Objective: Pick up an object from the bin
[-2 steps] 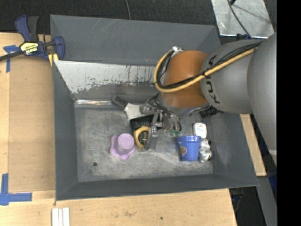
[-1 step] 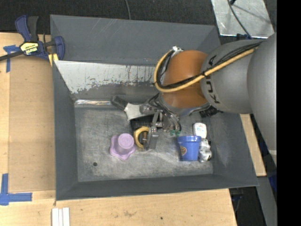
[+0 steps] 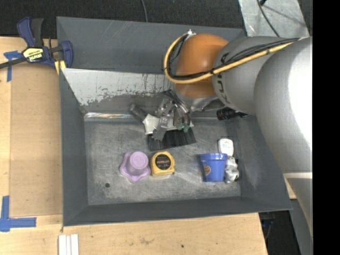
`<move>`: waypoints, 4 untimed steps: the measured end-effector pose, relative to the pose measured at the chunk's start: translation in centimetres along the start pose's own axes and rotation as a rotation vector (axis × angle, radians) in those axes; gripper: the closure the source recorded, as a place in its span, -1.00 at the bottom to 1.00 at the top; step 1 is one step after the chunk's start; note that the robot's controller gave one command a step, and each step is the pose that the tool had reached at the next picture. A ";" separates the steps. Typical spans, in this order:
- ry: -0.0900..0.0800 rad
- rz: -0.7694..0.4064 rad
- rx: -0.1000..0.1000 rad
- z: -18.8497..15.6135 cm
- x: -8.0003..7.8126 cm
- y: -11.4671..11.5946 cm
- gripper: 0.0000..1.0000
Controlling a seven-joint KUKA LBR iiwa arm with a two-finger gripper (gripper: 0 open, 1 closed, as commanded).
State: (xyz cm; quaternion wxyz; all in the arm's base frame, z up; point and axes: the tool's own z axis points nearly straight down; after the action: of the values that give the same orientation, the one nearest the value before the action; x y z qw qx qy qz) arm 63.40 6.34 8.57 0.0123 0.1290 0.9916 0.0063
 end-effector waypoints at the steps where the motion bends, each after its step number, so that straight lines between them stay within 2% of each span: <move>1: 0.000 0.000 0.000 0.0 0.0 0.0 1.00; 2: 0.018 0.110 0.016 -11.7 0.9 0.4 1.00; 3: 0.019 0.109 0.016 -11.6 1.0 0.4 1.00; 4: 0.021 0.246 0.019 -5.5 2.1 2.8 -1.00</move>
Offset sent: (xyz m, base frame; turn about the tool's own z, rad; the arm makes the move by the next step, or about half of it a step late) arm -0.0122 0.0054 0.1155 0.1126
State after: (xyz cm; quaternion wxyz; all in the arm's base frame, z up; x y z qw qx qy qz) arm 61.90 9.50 14.04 -0.0002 0.2497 0.9683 -0.0002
